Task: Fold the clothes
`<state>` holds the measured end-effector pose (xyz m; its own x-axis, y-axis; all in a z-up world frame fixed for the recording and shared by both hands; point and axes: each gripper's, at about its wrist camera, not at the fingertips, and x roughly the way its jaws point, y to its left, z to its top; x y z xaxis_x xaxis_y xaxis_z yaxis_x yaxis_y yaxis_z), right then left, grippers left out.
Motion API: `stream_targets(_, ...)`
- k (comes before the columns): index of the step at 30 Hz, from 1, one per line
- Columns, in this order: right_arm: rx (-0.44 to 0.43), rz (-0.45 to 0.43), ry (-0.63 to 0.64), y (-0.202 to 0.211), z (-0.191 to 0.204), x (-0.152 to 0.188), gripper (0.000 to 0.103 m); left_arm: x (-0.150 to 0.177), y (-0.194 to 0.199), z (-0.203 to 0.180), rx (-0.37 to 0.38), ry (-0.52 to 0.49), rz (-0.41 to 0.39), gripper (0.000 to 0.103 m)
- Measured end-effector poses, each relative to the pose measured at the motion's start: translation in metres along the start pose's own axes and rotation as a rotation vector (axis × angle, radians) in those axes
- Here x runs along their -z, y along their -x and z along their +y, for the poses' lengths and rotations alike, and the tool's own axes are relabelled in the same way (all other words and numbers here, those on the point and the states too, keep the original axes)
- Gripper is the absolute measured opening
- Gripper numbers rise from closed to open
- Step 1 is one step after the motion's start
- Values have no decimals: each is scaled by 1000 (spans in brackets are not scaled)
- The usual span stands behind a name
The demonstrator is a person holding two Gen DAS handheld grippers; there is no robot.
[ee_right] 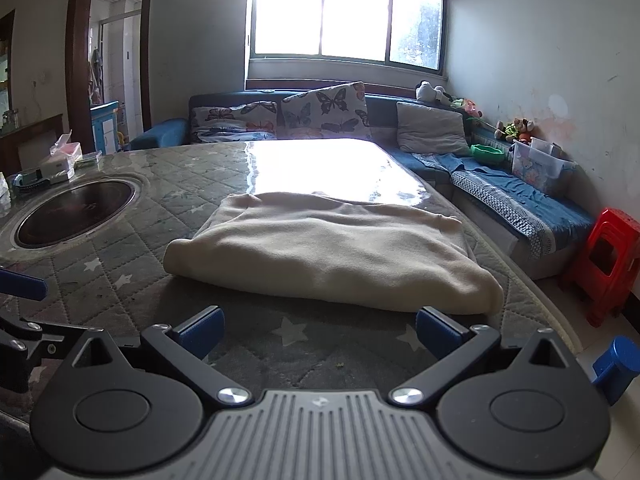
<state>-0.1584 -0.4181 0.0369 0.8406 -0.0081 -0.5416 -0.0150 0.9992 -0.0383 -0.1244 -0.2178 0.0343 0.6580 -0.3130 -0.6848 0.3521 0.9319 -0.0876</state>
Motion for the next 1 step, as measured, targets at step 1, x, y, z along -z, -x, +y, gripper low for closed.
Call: stream_targets(1,-1,0,0,0,0,0,103,0,0,-1,4,-2,1,103)
